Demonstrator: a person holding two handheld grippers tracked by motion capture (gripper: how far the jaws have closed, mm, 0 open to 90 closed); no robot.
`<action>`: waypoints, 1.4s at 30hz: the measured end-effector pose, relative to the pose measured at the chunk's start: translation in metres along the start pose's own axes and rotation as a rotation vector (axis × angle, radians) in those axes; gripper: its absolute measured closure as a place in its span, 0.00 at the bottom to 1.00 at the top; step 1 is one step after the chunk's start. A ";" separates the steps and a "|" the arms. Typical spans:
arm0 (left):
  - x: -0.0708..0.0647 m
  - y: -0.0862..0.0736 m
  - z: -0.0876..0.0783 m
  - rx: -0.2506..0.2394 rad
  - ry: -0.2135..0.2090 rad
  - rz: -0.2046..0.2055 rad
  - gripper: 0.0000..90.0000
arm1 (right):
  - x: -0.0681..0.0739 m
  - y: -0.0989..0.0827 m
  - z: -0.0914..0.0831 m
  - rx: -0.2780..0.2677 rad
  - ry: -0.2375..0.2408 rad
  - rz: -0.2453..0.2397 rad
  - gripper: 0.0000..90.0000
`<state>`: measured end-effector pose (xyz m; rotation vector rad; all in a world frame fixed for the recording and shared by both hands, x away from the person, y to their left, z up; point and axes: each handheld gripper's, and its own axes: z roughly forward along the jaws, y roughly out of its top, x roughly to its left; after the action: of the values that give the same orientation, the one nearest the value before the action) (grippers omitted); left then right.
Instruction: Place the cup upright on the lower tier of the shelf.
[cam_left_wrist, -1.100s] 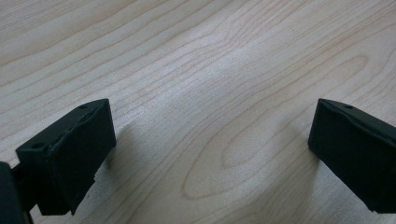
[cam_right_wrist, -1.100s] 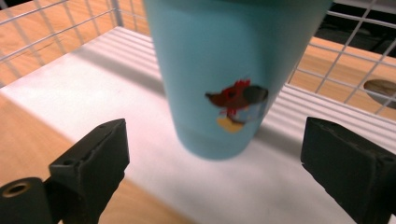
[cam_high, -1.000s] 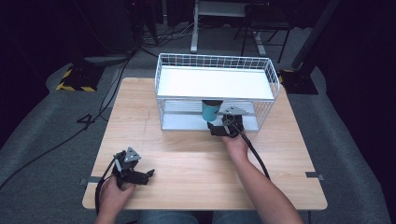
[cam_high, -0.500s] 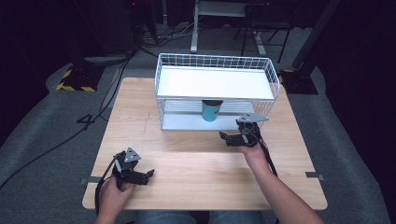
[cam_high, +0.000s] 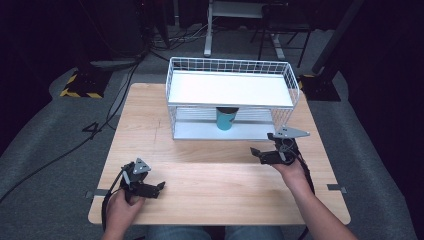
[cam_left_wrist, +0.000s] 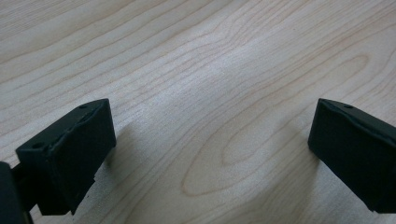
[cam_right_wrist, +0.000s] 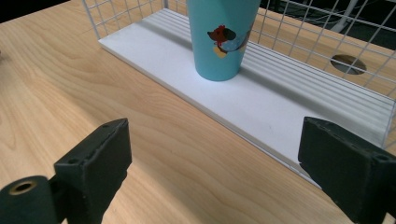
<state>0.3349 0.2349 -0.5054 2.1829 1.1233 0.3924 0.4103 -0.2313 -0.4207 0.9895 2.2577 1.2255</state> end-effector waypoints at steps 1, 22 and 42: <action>0.000 0.000 0.000 0.000 0.001 0.001 0.01 | -0.001 -0.002 -0.003 -0.001 0.000 -0.007 0.11; -0.001 0.003 0.003 -0.003 0.005 -0.002 0.01 | -0.013 -0.049 -0.059 0.067 0.046 -0.002 0.18; -0.001 0.003 0.003 -0.002 0.005 -0.001 0.01 | -0.022 -0.123 -0.062 0.126 -0.011 0.063 0.17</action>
<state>0.3377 0.2316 -0.5055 2.1809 1.1257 0.3984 0.3374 -0.3281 -0.4897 1.1182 2.3360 1.1112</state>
